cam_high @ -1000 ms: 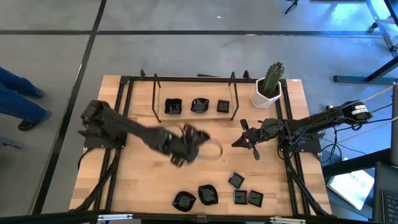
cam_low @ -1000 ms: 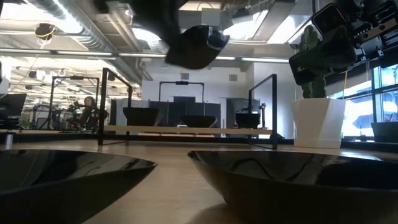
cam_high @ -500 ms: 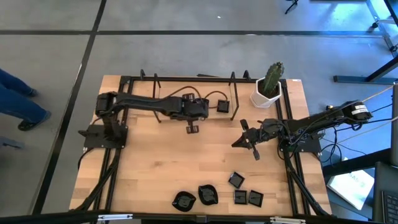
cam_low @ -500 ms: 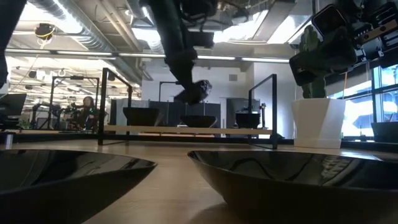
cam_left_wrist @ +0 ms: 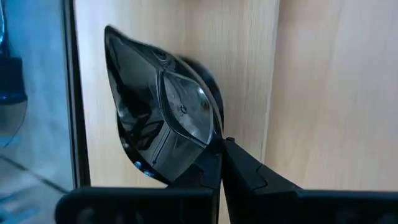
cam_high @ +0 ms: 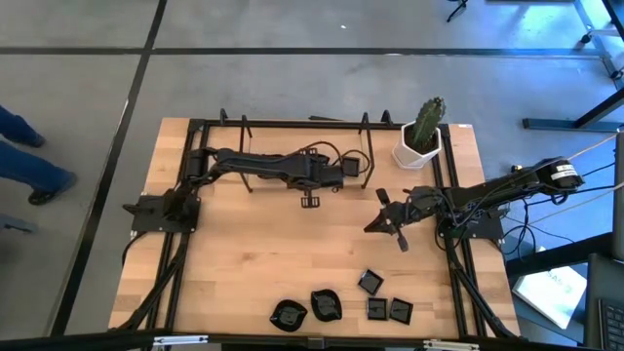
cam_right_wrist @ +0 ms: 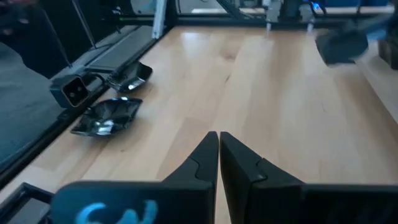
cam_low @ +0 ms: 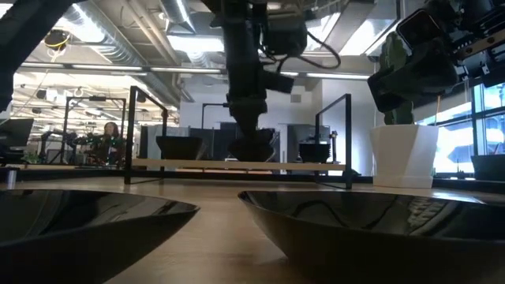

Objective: Pick & Place Mini shaped plates
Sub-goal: Stack the top leaf-shaped plate on the top of the leaf-shaped plate on the shelf

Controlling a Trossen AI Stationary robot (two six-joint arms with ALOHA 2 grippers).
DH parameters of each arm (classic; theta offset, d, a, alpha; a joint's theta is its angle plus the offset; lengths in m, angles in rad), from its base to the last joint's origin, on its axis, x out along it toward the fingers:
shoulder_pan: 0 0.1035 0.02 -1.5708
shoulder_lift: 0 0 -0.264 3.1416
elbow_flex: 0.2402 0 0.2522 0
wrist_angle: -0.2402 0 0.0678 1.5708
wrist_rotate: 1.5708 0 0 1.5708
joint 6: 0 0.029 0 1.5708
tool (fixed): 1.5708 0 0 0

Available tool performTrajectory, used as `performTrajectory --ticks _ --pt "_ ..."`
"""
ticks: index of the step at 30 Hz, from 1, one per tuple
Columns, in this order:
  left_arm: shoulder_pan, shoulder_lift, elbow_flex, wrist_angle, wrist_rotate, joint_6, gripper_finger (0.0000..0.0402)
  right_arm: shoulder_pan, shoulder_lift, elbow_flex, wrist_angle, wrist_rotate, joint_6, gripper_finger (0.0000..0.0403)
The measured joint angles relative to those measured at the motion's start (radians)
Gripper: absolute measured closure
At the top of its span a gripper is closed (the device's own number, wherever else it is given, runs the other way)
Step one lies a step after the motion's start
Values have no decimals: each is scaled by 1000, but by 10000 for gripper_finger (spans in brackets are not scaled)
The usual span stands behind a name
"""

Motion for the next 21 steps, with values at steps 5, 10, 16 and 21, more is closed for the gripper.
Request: performTrajectory --ticks 5,10,16,21 --pt "4 20 6 -23 -2 12 396 0 0 0 17 -16 -15 385" --pt "4 20 9 -22 -5 15 377 0 0 0 17 -17 -19 385" --pt "-4 20 11 -22 -31 22 332 0 0 0 17 -17 -19 385" --pt "-28 12 21 -28 -62 72 277 0 0 0 17 -17 -19 385"
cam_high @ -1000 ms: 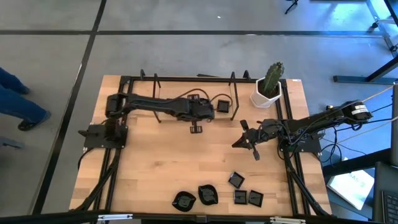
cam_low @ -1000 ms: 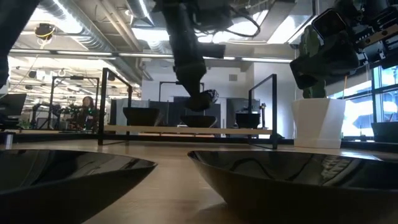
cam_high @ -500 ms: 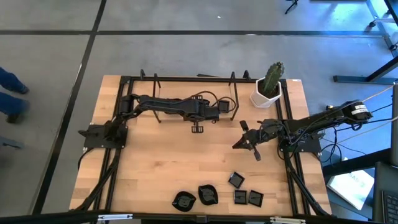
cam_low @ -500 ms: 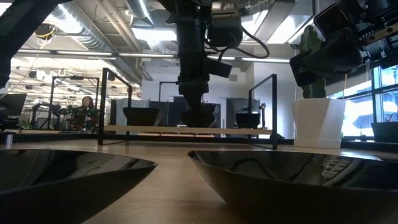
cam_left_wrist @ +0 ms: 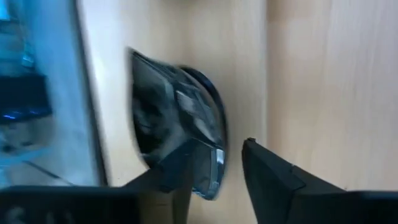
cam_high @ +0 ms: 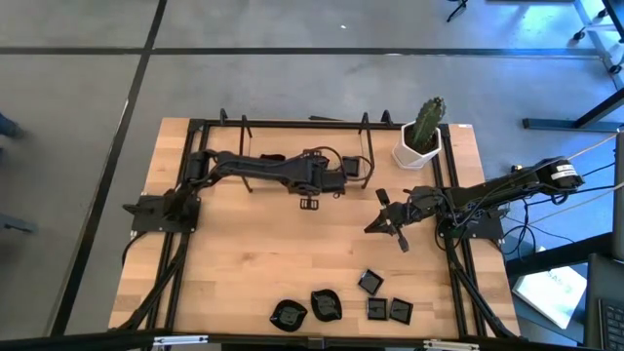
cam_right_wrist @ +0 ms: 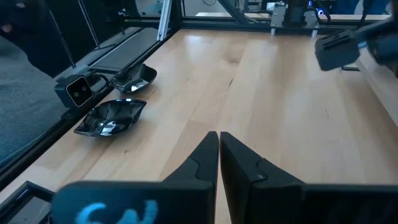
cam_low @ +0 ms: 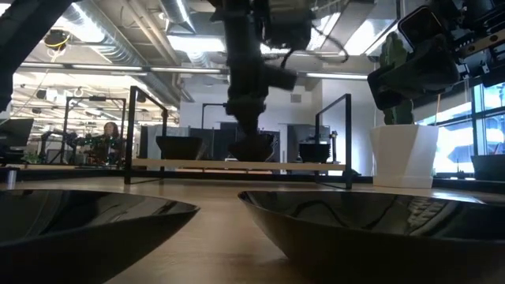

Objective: Pick & Place Mini shaped plates
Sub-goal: Stack the top leaf-shaped plate on the top of the leaf-shaped plate on the shelf

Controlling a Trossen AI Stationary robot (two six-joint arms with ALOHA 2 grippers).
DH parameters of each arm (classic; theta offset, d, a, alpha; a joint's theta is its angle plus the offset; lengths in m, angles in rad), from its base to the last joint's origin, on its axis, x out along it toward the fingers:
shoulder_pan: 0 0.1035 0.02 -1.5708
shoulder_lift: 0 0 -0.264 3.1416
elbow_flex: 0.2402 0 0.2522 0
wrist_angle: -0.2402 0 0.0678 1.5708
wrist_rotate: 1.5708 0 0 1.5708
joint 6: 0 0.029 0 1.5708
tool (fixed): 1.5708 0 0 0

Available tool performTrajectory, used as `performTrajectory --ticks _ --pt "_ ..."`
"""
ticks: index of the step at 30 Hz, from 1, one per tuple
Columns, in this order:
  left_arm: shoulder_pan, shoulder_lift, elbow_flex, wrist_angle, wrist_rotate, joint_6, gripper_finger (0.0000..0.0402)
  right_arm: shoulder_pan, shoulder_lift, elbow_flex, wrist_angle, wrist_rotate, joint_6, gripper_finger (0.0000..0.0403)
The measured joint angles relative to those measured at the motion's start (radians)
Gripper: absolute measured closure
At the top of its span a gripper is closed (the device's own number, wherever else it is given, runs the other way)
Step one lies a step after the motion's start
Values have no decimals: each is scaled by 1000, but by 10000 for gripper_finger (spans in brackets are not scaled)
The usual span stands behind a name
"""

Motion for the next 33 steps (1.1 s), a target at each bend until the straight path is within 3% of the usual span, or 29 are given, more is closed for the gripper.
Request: performTrajectory --ticks 4,10,15,22,33 --pt "-31 -1 68 -2 -71 36 244 0 0 0 0 0 0 385" --pt "-51 -4 129 105 -11 52 241 0 0 0 0 -1 1 385" --pt "-6 -2 131 142 48 -1 280 15 0 0 0 -1 0 385" --pt "40 7 130 137 148 -15 388 42 0 0 0 0 -9 385" --pt "78 6 43 157 185 -63 398 48 0 0 0 0 -22 385"
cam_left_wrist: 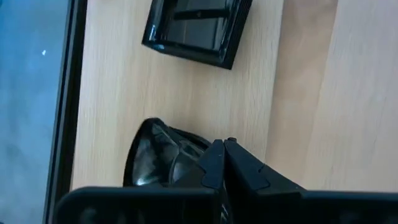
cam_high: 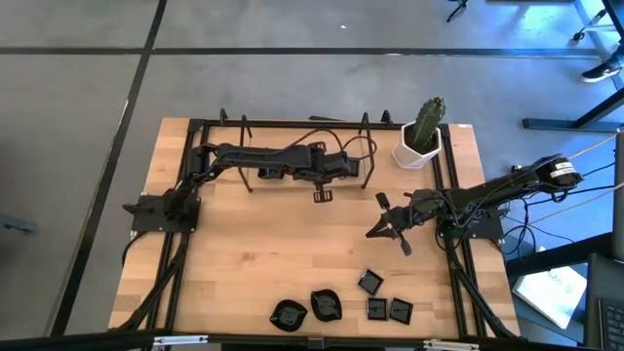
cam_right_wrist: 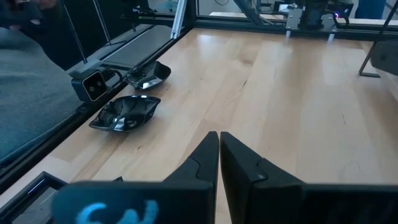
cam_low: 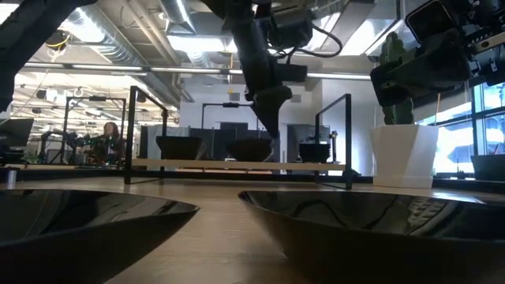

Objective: Pick & Place Mini shaped plates
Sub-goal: Stack the top leaf-shaped plate on the top of the leaf-shaped plate on the shelf, then stack the bottom right square plate on the top of the square plate on the shelf

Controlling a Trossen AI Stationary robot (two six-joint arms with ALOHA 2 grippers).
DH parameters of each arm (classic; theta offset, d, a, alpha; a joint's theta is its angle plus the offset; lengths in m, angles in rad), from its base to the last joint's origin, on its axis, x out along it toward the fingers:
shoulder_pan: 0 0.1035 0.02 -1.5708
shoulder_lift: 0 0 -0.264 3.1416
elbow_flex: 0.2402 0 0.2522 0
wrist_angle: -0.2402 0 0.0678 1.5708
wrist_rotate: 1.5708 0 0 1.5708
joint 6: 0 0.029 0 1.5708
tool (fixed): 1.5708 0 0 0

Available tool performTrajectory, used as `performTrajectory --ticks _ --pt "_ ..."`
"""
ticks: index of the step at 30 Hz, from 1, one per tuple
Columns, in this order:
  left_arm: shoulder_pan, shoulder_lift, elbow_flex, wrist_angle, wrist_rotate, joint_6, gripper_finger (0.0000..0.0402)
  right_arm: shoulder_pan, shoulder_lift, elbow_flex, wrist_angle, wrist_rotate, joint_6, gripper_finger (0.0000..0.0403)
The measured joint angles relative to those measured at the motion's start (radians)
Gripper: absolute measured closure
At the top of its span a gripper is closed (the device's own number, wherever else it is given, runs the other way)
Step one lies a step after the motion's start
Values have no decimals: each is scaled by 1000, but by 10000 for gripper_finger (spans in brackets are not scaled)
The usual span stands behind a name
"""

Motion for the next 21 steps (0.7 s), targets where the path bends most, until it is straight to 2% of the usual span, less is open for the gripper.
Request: performTrajectory --ticks 11,14,18,21 --pt "14 0 0 11 7 7 397 0 0 0 0 0 3 385" --pt "3 -5 0 6 3 54 400 0 0 0 0 0 0 385" --pt "-46 -73 1 3 3 84 399 0 0 0 -8 1 -1 385" --pt "-96 -154 2 -2 49 80 400 0 0 0 -12 1 0 385"
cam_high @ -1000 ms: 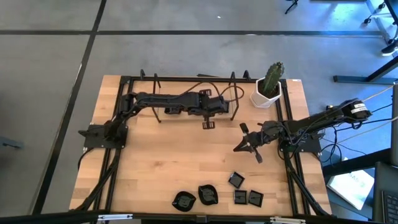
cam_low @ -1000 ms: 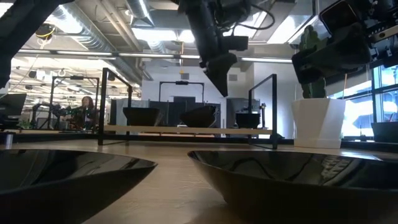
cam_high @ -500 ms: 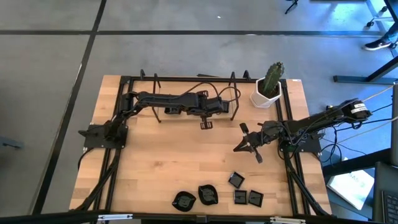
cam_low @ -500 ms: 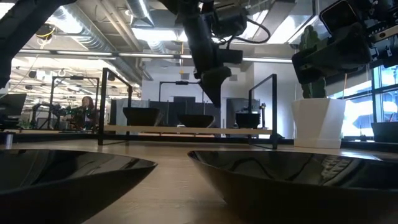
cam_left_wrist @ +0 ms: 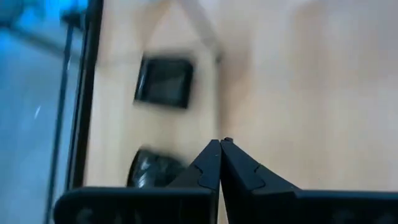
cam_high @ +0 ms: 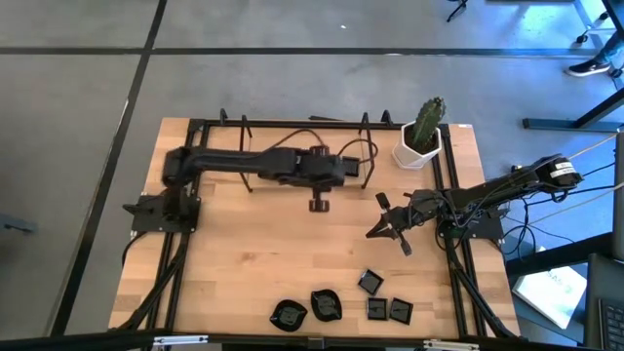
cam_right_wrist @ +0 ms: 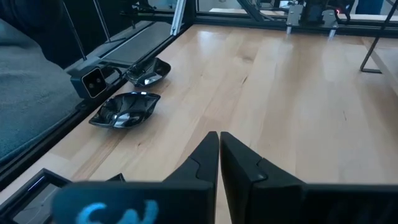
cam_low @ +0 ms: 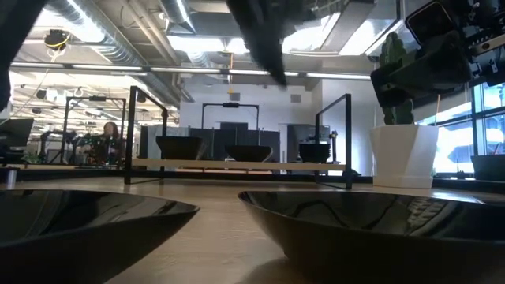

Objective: Pick & Place Mini shaped plates
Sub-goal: Stack the bottom right square plate on the top of the square plate on the shelf

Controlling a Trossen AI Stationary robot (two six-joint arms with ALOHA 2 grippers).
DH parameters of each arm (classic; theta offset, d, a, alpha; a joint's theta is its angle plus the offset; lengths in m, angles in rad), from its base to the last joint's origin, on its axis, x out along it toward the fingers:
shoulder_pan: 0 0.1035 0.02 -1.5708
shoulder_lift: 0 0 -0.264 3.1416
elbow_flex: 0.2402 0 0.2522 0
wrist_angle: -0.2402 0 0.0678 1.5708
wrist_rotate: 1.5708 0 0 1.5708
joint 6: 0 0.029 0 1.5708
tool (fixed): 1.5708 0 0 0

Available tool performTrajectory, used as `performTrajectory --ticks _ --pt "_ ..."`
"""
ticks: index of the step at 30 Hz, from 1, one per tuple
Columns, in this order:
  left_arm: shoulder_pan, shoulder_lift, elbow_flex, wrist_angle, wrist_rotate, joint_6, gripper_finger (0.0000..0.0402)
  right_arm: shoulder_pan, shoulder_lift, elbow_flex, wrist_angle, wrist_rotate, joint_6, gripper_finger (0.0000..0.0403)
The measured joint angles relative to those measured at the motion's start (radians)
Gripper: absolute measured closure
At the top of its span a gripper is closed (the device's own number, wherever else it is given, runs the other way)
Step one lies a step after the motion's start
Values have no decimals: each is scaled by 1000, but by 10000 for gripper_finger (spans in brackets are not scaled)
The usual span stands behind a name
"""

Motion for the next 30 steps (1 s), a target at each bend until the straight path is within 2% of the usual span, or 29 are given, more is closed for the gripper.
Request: performTrajectory --ticks 3,6,10,16,20,23,25,27,30 --pt "-61 -103 -15 39 84 0 399 0 0 0 -5 0 1 385" --pt "-123 -244 -137 207 131 -4 400 0 0 0 -4 1 8 385" --pt "-191 -470 -401 426 155 -15 399 0 0 0 -4 0 22 385" --pt "-230 -776 -873 952 149 0 400 0 0 0 15 11 2 385" --pt "-227 -888 -1086 1076 151 68 400 0 0 0 55 50 -3 385" --pt "-225 -919 -1223 1213 147 97 400 0 0 17 77 96 33 385" --pt "-223 -928 -1293 1330 144 121 398 1 0 80 -18 108 44 385" --pt "-213 -944 -1343 1400 137 156 398 23 6 178 -201 126 41 386" --pt "-204 -970 -1381 1377 81 241 400 111 54 346 -502 169 28 396"
